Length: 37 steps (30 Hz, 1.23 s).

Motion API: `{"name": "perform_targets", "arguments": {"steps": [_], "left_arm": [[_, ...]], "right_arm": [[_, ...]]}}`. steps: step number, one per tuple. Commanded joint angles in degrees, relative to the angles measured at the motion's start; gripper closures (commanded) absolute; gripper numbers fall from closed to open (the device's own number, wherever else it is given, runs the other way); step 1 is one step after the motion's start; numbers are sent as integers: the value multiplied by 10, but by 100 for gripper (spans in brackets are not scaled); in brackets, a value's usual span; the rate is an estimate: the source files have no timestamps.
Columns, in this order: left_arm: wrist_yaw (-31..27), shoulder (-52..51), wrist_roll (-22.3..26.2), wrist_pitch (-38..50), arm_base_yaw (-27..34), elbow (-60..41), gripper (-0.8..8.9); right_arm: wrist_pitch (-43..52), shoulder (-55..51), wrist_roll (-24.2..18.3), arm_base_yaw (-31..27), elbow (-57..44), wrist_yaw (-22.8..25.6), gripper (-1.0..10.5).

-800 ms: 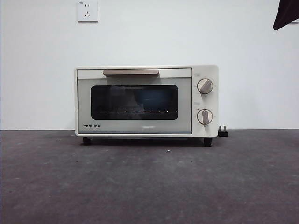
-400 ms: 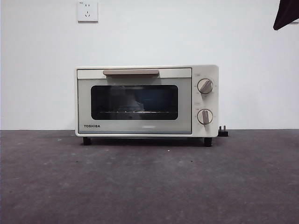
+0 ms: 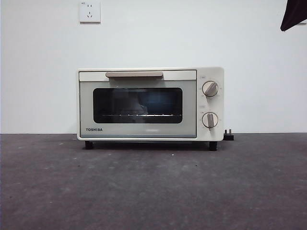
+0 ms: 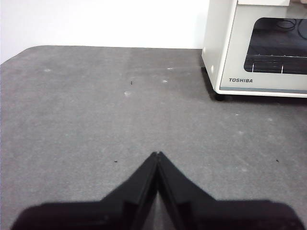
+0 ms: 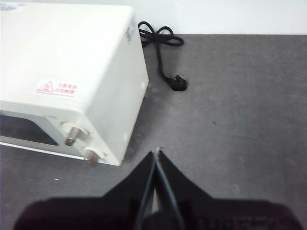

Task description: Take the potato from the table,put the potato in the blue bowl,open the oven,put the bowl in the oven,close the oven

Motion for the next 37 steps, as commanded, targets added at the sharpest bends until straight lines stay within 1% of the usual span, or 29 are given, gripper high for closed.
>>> {"name": "perform_targets", "arguments": {"steps": [1, 5, 8, 11, 13, 15, 18, 21, 25, 27, 31, 33, 35, 37], "left_arm": [[2, 1, -4, 4, 2, -6, 817], [2, 3, -4, 4, 2, -6, 817], [2, 7, -4, 4, 2, -6, 818], [2, 11, -4, 4, 2, -6, 818], [2, 12, -4, 4, 2, -6, 817], [2, 12, -4, 4, 2, -6, 817], [2, 15, -3, 4, 2, -6, 817], [2, 16, -4, 4, 2, -6, 818], [2, 18, -4, 4, 2, -6, 818], [2, 19, -4, 4, 2, -6, 817], [2, 20, -4, 4, 2, -6, 817], [2, 20, -4, 4, 2, -6, 817], [2, 20, -4, 4, 2, -6, 817], [2, 20, -4, 4, 2, -6, 818]], "right_arm": [[-15, -29, 4, 2, -5, 24, 947], [-56, -111, 4, 8, -6, 30, 946], [-49, -181, -42, 9, -8, 36, 946], [1, -242, -73, 8, -33, 50, 946], [68, -285, -93, 8, -76, 71, 946], [168, -333, -94, 7, -147, 84, 946], [292, -410, -78, 7, -264, 84, 946], [340, -485, -61, 7, -372, 84, 946], [340, -567, -45, 7, -485, 84, 946], [339, -596, -30, 4, -535, 84, 946], [340, -641, 32, -14, -618, 69, 946], [341, -659, 54, -23, -647, 70, 946], [342, -676, 59, -27, -673, 71, 946], [349, -690, 54, -27, -694, 75, 946]]}}
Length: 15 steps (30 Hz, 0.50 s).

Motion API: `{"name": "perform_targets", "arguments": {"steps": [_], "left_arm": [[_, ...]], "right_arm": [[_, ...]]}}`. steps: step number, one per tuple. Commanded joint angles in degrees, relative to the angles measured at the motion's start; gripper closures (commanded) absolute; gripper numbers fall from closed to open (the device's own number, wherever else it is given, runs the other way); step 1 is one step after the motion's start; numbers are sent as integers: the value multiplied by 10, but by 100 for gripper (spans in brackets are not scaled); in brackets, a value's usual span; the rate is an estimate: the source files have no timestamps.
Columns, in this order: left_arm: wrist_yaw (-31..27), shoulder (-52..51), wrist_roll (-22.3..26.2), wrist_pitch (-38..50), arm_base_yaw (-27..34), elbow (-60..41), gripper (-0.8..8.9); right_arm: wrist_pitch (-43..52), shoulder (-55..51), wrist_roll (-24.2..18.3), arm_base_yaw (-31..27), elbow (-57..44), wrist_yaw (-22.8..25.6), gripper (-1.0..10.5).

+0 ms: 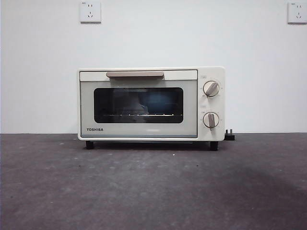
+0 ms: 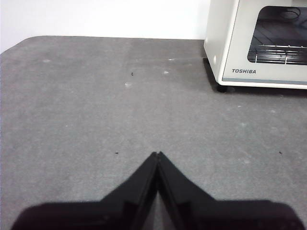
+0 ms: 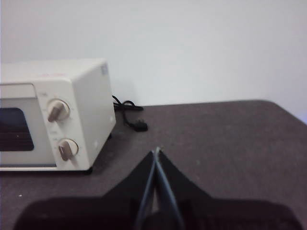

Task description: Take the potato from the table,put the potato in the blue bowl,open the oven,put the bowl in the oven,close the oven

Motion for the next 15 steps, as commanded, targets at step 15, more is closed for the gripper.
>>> {"name": "perform_targets", "arguments": {"steps": [15], "left_arm": [[2, 0, -4, 4, 2, -6, 818]], "right_arm": [[-70, -85, -22, 1, -89, 14, 946]]}}
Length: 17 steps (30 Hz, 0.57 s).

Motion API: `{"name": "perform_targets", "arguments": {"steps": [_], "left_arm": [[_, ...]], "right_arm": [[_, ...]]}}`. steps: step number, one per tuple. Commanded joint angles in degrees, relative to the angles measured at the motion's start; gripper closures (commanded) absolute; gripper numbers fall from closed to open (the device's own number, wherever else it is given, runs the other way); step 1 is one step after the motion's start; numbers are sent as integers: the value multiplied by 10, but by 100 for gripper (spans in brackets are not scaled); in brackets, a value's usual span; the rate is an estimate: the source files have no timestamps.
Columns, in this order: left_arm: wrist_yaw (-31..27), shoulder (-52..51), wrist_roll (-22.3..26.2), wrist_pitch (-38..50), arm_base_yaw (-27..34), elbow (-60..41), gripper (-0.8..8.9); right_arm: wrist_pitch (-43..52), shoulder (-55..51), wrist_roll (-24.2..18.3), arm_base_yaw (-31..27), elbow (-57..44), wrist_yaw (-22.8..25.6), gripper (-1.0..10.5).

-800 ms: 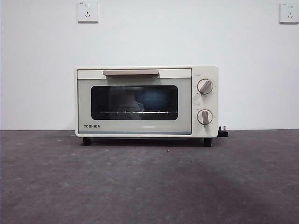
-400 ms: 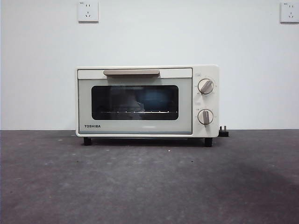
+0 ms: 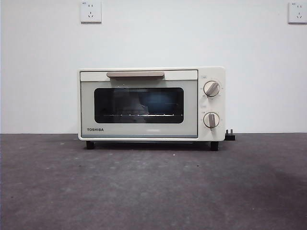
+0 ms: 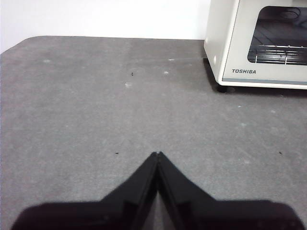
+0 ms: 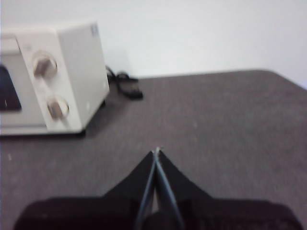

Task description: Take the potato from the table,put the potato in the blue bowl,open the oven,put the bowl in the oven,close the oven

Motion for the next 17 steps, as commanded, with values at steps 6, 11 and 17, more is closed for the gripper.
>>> {"name": "perform_targets", "arguments": {"steps": [6, 11, 17], "left_arm": [[0, 0, -4, 4, 2, -6, 817], [0, 0, -4, 4, 2, -6, 817], [0, 0, -4, 4, 2, -6, 817]], "right_arm": [[-53, -2, -27, 0, -4, 1, 946], [-53, -2, -28, 0, -4, 5, 946], [-52, -2, -27, 0, -4, 5, 946]]}}
